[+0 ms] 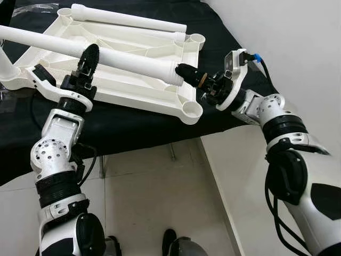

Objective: Building children table

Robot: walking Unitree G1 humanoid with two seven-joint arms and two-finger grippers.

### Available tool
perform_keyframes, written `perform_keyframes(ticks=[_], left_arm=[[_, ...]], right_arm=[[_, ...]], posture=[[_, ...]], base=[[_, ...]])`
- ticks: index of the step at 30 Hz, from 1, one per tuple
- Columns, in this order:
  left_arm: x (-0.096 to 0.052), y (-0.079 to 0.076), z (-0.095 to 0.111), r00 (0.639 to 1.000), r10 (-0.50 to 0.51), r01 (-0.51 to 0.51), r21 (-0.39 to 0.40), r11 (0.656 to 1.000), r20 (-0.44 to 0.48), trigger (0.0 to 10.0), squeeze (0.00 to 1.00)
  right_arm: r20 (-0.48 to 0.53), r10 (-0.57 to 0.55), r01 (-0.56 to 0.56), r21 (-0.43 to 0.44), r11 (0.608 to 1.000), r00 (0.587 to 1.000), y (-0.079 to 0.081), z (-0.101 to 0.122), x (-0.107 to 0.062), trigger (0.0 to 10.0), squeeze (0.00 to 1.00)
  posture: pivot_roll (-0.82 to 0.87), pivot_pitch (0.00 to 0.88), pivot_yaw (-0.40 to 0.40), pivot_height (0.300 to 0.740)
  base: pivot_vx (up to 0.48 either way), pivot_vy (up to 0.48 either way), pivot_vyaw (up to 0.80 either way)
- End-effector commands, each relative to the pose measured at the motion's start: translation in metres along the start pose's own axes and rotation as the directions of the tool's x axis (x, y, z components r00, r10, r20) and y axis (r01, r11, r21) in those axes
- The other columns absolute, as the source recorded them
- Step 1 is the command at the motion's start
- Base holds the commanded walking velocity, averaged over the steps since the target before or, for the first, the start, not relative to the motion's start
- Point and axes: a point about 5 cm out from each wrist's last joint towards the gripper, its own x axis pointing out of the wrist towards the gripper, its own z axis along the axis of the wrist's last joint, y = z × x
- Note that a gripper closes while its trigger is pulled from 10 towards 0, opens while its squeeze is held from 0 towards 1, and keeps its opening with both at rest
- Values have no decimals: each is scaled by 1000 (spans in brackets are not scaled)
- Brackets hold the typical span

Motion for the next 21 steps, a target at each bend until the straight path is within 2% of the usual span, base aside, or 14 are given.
perform_keyframes(ticks=[1,6,12,21], left_arm=[[5,-4,8,999,-34,35,-27,999,41,10000,0],[12,-16,16,992,-94,102,-84,991,89,10000,0],[15,-25,22,983,-138,151,-113,982,117,10000,0],[17,-24,25,981,-128,148,-142,979,144,10000,0]], right_arm=[[-13,24,-24,19,1000,1000,-1,-4,-3,0,0],[-24,24,-23,35,999,999,-3,-9,-5,0,0],[-26,12,-11,40,999,1000,-4,-11,-6,0,0],[-22,4,-3,38,999,1000,-5,-10,-9,0,0]], posture=[[72,232,-135,740],[73,236,-138,740],[73,240,-140,740],[68,245,-138,740]], base=[[0,0,0],[0,0,0],[0,0,0],[0,0,0]])
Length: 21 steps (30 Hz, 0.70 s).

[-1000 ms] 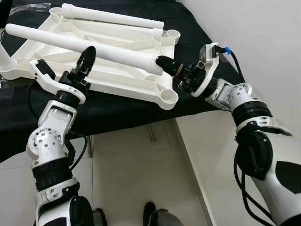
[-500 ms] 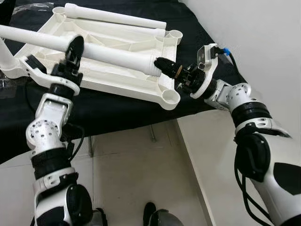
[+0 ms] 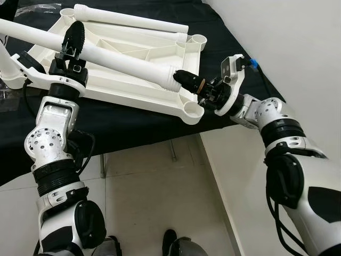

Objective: Building children table

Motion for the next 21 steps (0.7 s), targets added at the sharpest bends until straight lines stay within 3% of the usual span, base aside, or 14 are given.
perform_keyframes(ticks=[1,2,3,5,21], left_arm=[[3,-5,8,999,-27,28,-20,999,47,10000,0],[3,-5,8,999,-27,28,-20,999,47,10000,0],[3,-5,9,999,-24,25,-18,1000,49,8745,0],[2,-3,12,998,-13,15,-24,1000,63,0,0],[-1,2,21,992,8,-5,-24,1000,128,0,0]], right_arm=[[6,-15,15,6,1000,1000,-2,-1,-6,0,0],[6,-15,15,6,1000,1000,-2,-1,-6,0,0],[5,-15,15,5,1000,1000,-2,-1,-6,0,0],[7,-15,15,5,1000,1000,-2,-1,-7,0,0],[3,1,-1,-8,1000,1000,0,0,-6,0,0]], posture=[[69,246,-138,740],[69,246,-138,740],[69,246,-139,740],[66,247,-137,740],[60,249,-138,740]], base=[[0,0,0],[0,0,0],[0,0,0],[0,0,0],[0,0,0]])
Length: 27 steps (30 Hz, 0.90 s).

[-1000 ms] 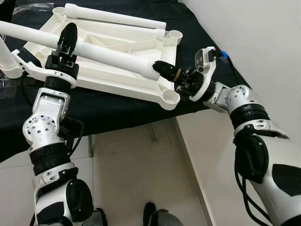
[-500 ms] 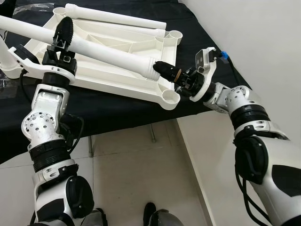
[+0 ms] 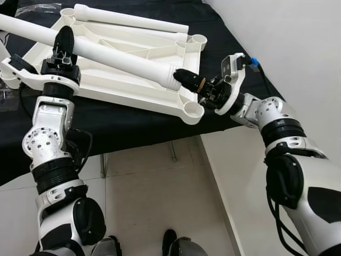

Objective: Building children table

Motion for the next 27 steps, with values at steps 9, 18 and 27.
perform_keyframes(ticks=[9,18,27], left_arm=[[5,-7,1,1000,-10,10,51,999,-9,10000,0],[10,-10,5,1000,-26,26,49,998,8,10000,0],[16,-18,7,999,-43,43,25,999,27,10000,0]], right_arm=[[9,-19,20,-84,996,1000,-5,-3,-5,10000,0],[6,-21,22,-97,995,1000,-6,-5,-6,10000,1000],[-144,-213,183,-194,964,966,-25,-25,-21,10000,0]], posture=[[65,247,-139,740],[65,242,-136,740],[70,230,-136,740]], base=[[0,0,0],[0,0,0],[0,0,0]])
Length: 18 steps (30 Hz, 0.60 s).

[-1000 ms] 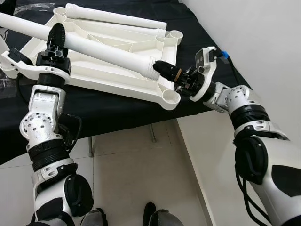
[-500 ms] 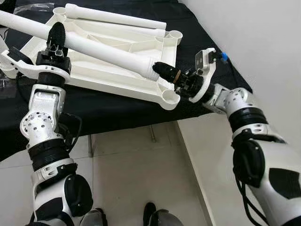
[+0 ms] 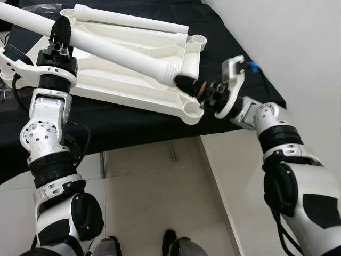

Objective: Building children table

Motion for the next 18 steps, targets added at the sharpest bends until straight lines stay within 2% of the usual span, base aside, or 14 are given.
perform_keyframes(ticks=[1,7,8,10,11,13,16,18], left_arm=[[5,-7,2,1000,-25,25,2,1000,3,10000,0],[7,-10,0,999,-37,38,30,999,-17,10000,0],[9,-12,-1,998,-40,43,54,998,-40,10000,0],[13,-18,-7,988,-57,76,133,988,-140,10000,0],[13,-18,-7,988,-57,76,133,988,-140,10000,0],[17,-25,-16,958,-95,151,198,968,-269,10000,0],[18,-27,-18,950,-105,170,205,964,-293,10000,0],[20,-32,-23,922,-137,230,225,947,-363,10000,0]], right_arm=[[-49,-71,69,-33,997,996,-8,-9,-10,10000,0],[-39,-97,95,-48,994,995,-11,-10,-16,10000,0],[-21,-123,122,-61,991,992,-12,-8,-23,10000,0],[7,-226,225,-139,965,974,-19,-4,-41,10000,0],[7,-226,225,-139,965,974,-19,-4,-41,10000,0],[77,-373,380,-250,891,925,-25,6,-52,10000,0],[84,-390,397,-266,878,917,-25,8,-53,10000,0],[122,-417,433,-308,847,901,-24,15,-50,10000,0]], posture=[[72,223,-135,740],[75,221,-135,740],[82,212,-136,740],[91,197,-128,740],[91,197,-128,740],[95,181,-118,740],[97,178,-118,740],[103,162,-107,740]], base=[[0,0,0],[0,0,0],[0,0,0],[0,0,0],[0,0,0],[0,0,0],[0,0,0],[0,0,0]])
